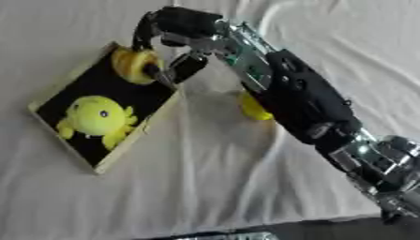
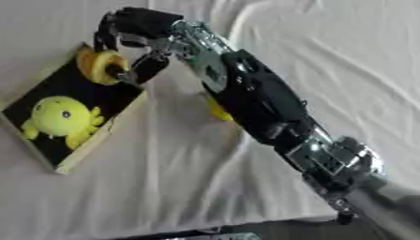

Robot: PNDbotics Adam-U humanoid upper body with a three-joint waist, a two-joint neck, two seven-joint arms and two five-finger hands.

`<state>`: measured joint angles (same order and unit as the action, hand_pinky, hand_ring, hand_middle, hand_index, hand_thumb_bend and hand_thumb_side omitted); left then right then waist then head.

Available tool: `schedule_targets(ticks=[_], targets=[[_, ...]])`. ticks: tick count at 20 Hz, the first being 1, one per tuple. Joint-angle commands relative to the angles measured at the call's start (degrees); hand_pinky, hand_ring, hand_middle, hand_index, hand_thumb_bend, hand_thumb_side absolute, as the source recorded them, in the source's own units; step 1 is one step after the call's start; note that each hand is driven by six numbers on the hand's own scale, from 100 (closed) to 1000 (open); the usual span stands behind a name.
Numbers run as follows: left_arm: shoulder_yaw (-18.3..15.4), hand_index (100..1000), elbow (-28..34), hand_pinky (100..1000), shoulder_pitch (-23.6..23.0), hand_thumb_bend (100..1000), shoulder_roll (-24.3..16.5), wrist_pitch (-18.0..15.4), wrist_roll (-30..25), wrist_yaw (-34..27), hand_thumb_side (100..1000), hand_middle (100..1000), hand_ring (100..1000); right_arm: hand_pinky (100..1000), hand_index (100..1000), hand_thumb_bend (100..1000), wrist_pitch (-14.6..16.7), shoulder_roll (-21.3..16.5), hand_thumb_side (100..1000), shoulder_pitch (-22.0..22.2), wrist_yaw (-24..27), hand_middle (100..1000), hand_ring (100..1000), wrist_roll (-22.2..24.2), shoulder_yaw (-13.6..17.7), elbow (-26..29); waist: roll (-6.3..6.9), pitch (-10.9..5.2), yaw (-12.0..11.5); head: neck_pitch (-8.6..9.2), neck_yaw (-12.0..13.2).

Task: Pick up objects on the table and place them in the box.

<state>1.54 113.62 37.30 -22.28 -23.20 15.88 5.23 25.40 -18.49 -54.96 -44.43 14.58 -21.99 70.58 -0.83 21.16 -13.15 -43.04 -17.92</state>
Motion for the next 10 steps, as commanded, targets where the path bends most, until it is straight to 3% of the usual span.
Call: schedule_targets(ticks=[1,10], targets=[[0.0,893,1.0,743,1.2,100,-0.5,0.0,-0.5,-0.7,290,723,754,798,384,100,-0.6,0.6,213,-1.2,-1.5,262,658,-0.2,0.0,-0.5,0.22,-0.96,-0.4,0.88,-0.6],[0.0,893,1.0,743,1.3,100,0.0,0.1,-0.9,-1.2,295,722,753,786,414,100,0.1,1.3,232,-1.1,-5.7,302,670,-2.5,-1.0,-0.8,-0.13,-1.01,-0.9,1.25,-0.7]])
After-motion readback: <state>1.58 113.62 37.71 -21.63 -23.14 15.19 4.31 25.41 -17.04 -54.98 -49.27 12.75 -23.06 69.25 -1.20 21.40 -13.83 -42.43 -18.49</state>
